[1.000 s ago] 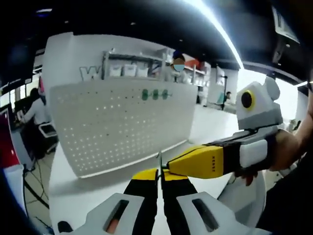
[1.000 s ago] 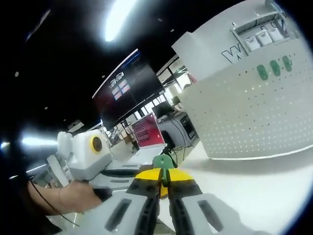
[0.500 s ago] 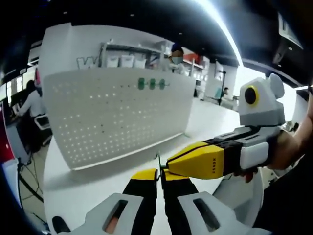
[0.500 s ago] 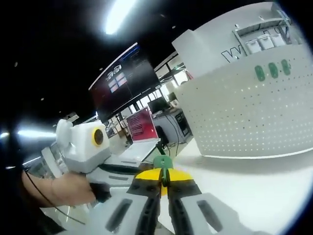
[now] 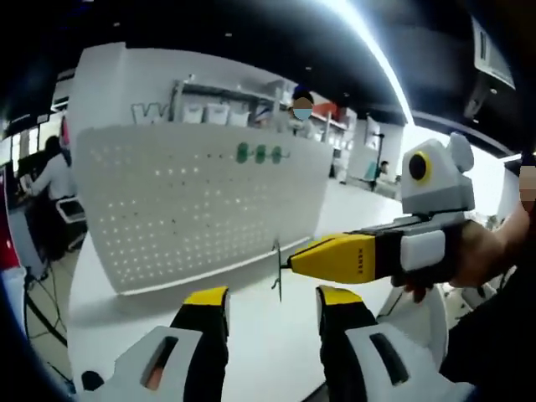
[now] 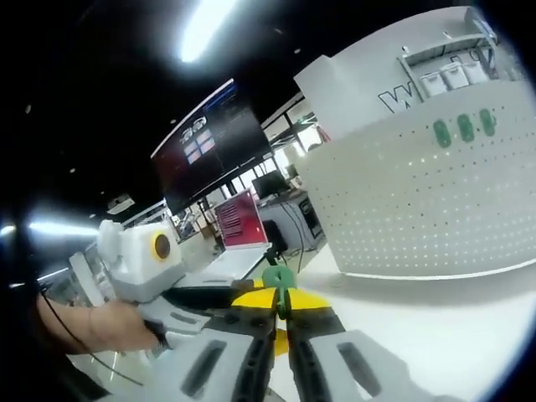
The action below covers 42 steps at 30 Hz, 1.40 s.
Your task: Insert the hook assembly into the mounting plate slot until the hook locks in place.
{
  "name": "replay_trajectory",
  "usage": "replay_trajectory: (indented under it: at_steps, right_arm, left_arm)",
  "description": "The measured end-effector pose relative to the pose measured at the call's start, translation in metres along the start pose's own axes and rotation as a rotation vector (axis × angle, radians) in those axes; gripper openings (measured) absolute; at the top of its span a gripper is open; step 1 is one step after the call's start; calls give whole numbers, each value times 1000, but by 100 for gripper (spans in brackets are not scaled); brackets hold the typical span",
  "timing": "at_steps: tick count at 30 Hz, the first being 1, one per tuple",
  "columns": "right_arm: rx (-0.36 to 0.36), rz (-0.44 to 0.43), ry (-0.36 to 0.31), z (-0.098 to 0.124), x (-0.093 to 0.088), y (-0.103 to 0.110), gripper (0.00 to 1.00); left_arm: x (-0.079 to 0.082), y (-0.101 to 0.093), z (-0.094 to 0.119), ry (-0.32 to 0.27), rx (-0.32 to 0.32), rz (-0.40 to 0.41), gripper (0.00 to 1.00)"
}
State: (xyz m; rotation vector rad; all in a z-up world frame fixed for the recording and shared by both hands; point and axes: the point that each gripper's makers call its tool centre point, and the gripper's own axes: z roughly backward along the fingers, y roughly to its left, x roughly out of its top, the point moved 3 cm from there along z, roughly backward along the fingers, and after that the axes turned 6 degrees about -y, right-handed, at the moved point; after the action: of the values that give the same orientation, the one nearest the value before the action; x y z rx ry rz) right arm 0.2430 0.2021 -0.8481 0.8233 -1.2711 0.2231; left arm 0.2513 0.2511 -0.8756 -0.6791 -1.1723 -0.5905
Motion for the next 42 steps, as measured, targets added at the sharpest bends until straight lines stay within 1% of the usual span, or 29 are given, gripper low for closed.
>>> replay_trajectory:
  at_steps: [3, 4, 5, 6, 7, 9, 15, 19, 24, 26, 27, 29, 32, 35, 39, 42]
  right_arm:
    - [-6, 5, -4, 2, 3, -4, 0]
    - [-9, 8, -7, 2, 3, -6, 0]
    - [-15, 10, -8, 3, 4, -9, 0]
    - [-18, 12, -8, 3, 4, -11, 0]
    - [-24, 11, -8, 4, 5, -14, 0]
    - [-31, 13, -12, 5, 6, -18, 0]
    - [-49, 38, -23, 7, 11, -25, 0]
    - [-63, 40, -42, 6, 16, -30, 0]
    - [-76, 56, -64, 4, 23, -35, 1]
    - [-90, 67, -79, 3, 28, -40, 1]
    - [-96, 67, -86, 2, 30, -42, 1]
    - [-104, 71, -98, 1, 33, -46, 1]
    - [-120, 78, -115, -1, 37, -52, 1]
    - [-133, 82, -130, -3, 42, -59, 1]
    - [-155, 98, -129, -5, 46, -70, 1]
    - [-185, 98, -149, -4, 54, -83, 1]
  left_arm:
    - [-1, -1, 2, -11, -9, 18, 59]
    - [-1, 0, 2, -16, -2, 23, 64]
    - [0, 3, 3, -29, 26, 17, 69]
    - [0, 4, 4, -35, 34, 19, 76]
    - [-1, 4, 4, -37, 31, 24, 79]
    - [-1, 4, 5, -42, 23, 52, 83]
    - [1, -1, 5, -61, 5, 59, 93]
    - [0, -3, 5, -44, 14, 47, 94]
    - [3, -2, 4, -69, 24, 63, 100]
    - [3, -2, 4, -71, 21, 70, 100]
    - [2, -3, 4, -70, 19, 93, 100]
    - [4, -5, 3, -81, 14, 108, 100]
    - [2, -6, 2, -71, 14, 96, 100]
    - [1, -6, 1, -69, 12, 96, 100]
    - [-1, -5, 0, -61, 15, 105, 100]
    - [1, -2, -1, -63, 20, 104, 100]
